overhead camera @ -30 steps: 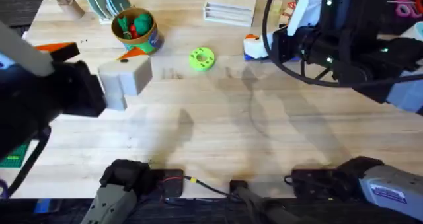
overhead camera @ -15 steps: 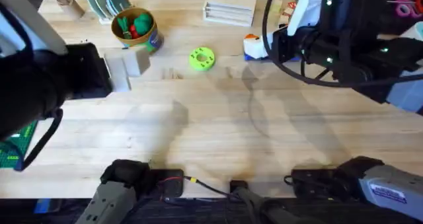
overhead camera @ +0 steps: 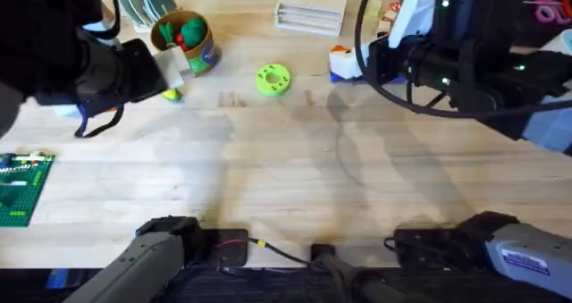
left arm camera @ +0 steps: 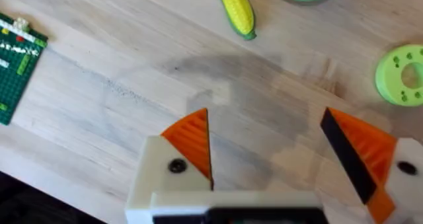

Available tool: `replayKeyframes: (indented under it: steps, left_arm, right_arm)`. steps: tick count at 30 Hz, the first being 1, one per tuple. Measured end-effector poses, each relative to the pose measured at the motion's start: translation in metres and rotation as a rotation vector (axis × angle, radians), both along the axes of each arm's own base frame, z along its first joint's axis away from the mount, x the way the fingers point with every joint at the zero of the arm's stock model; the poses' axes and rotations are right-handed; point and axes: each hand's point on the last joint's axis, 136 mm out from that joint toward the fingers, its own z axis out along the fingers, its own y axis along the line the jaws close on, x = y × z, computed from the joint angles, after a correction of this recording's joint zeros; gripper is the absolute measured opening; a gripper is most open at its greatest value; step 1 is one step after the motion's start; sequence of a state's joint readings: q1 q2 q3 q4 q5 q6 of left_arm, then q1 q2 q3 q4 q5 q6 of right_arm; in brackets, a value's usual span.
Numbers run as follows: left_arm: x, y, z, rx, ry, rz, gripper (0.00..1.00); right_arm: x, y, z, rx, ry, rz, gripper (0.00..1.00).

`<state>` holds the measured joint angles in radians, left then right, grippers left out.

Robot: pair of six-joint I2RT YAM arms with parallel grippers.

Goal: Pick up the gripper from the table and insert it into the empty holder that is missing its gripper. Then pick up a screw, insert it into the mounting hole, and use the screwdriver to tighten it. Finally, clean up the table by picking up the vegetable and placing it into the bucket.

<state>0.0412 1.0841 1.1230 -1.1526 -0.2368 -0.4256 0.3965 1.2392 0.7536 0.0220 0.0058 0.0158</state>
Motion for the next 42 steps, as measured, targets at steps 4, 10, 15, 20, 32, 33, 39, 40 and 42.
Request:
replayKeyframes:
  steps: [4,10,15,20,32,33,39,40,42]
  left_arm:
    - [0.02,0.01,-0.017,-0.011,-0.043,0.064,0.992]
    - [0.033,0.022,-0.065,-0.016,-0.099,0.118,0.993]
    - [0.05,0.031,-0.083,-0.008,-0.169,0.135,0.992]
    - [0.072,0.036,-0.092,0.021,-0.185,0.101,0.993]
    - [0.088,0.058,-0.163,-0.023,-0.061,0.131,0.996]
    - [0.089,0.061,-0.165,-0.031,-0.065,0.138,0.996]
    - [0.098,0.072,-0.165,-0.048,-0.113,0.158,0.997]
    - [0.101,0.072,-0.163,-0.051,-0.127,0.155,0.997]
    - [0.107,0.072,-0.159,-0.053,-0.158,0.149,0.997]
  right_arm:
    - [0.0,0.0,0.0,0.0,0.0,0.0,0.992]
    - [0.0,0.0,0.0,0.0,0.0,0.0,0.992]
    - [0.0,0.0,0.0,0.0,0.0,0.0,0.992]
    - [0.0,0.0,0.0,0.0,0.002,0.0,0.992]
    - [0.0,0.0,0.0,0.064,0.031,-0.043,0.992]
    - [0.0,0.0,0.0,0.071,0.034,-0.048,0.992]
    - [0.0,0.0,0.0,0.092,0.044,-0.063,0.992]
    - [0.0,0.0,0.0,0.095,0.045,-0.064,0.992]
    - [0.0,0.0,0.0,0.096,0.046,-0.065,0.992]
